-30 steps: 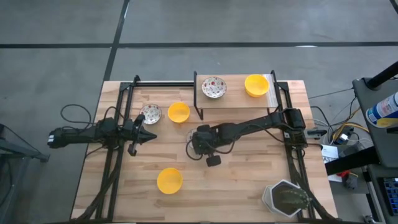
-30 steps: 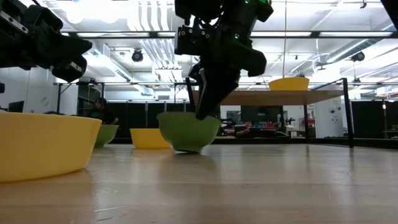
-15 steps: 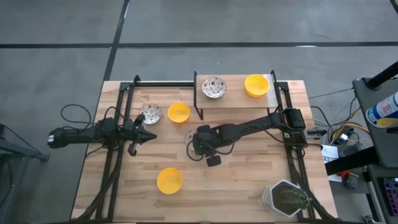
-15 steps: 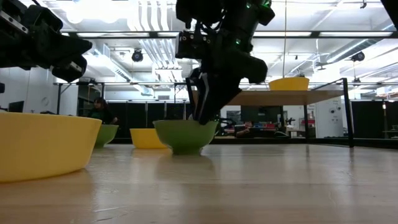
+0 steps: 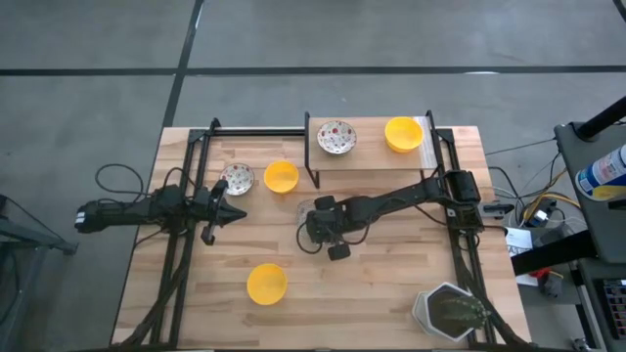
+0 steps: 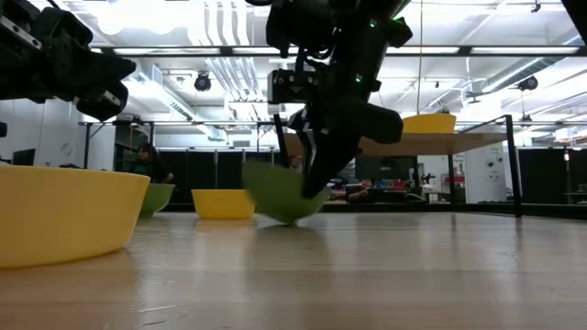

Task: Pick & Place Mini bowls
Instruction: Stack the right green patterned bowl on the green patterned bowl on the shelf

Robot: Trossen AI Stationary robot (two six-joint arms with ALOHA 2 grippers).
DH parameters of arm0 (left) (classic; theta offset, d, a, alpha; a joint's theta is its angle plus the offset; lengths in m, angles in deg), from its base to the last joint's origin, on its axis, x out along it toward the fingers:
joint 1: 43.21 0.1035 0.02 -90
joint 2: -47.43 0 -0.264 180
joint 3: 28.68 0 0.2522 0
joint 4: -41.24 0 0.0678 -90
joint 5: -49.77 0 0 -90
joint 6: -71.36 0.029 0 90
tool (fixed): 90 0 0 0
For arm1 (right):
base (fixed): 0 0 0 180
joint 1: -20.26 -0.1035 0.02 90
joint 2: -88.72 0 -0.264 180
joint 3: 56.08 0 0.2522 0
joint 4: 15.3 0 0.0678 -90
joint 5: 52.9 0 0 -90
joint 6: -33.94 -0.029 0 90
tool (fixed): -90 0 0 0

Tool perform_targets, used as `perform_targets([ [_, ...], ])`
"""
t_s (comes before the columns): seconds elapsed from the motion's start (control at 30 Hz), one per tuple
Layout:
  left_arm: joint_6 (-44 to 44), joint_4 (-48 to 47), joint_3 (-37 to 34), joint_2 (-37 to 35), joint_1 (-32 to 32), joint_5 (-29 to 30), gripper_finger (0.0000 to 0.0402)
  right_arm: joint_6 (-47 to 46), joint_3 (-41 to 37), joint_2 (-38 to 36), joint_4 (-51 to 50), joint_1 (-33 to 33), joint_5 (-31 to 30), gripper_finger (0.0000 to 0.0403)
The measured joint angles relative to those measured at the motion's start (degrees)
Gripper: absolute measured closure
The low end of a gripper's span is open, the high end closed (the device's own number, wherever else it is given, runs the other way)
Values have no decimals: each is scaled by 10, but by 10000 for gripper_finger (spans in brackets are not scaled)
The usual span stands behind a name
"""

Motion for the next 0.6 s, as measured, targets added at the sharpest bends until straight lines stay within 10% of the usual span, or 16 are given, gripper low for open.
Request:
perform_targets([
  [0.6, 0, 0, 0, 0, 0, 0, 402, -6, 174, -7, -273, -25, -1, 393],
])
